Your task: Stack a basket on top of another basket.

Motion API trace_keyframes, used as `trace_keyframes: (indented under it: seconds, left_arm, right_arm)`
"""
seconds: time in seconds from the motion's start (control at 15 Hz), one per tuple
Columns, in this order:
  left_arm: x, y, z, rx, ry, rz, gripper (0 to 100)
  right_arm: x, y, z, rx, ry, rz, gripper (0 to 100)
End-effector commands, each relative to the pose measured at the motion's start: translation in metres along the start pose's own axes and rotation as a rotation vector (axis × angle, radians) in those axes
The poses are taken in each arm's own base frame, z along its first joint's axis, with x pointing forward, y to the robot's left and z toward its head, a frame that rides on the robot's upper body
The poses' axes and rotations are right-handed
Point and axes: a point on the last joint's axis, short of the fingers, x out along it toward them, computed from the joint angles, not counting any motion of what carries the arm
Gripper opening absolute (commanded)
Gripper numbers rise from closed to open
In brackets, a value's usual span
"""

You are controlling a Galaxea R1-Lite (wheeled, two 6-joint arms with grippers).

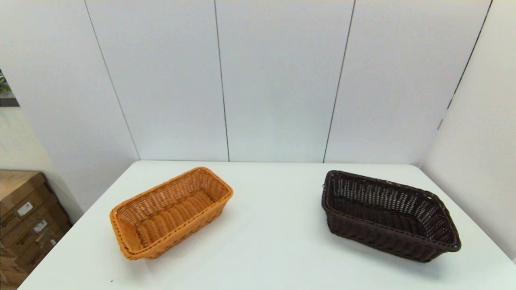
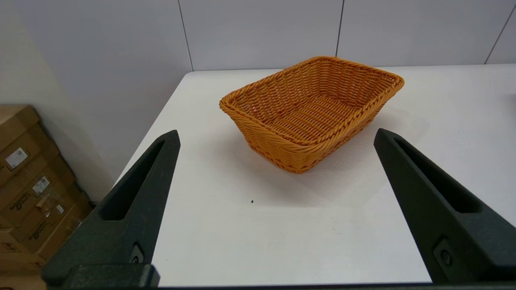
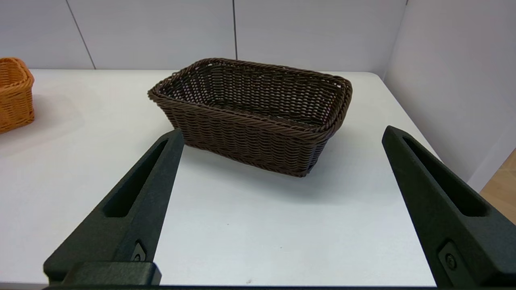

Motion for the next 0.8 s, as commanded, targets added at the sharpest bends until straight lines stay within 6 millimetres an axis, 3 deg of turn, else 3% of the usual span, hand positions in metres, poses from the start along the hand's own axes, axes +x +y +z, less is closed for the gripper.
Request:
trace_keyframes:
  seconds: [0.07, 0.8]
  left_arm:
    - [0.0001, 0.0000, -0.0004, 0.000, 0.001, 0.001, 100]
    - [0.0001, 0.0000, -0.0008, 0.015, 0.004, 0.001, 100]
  right_arm:
    - [0.0001, 0.0000, 0.0000, 0.000, 0.001, 0.000, 100]
    - [0.0001, 0.0000, 0.0000, 0.000, 0.001, 0.000, 100]
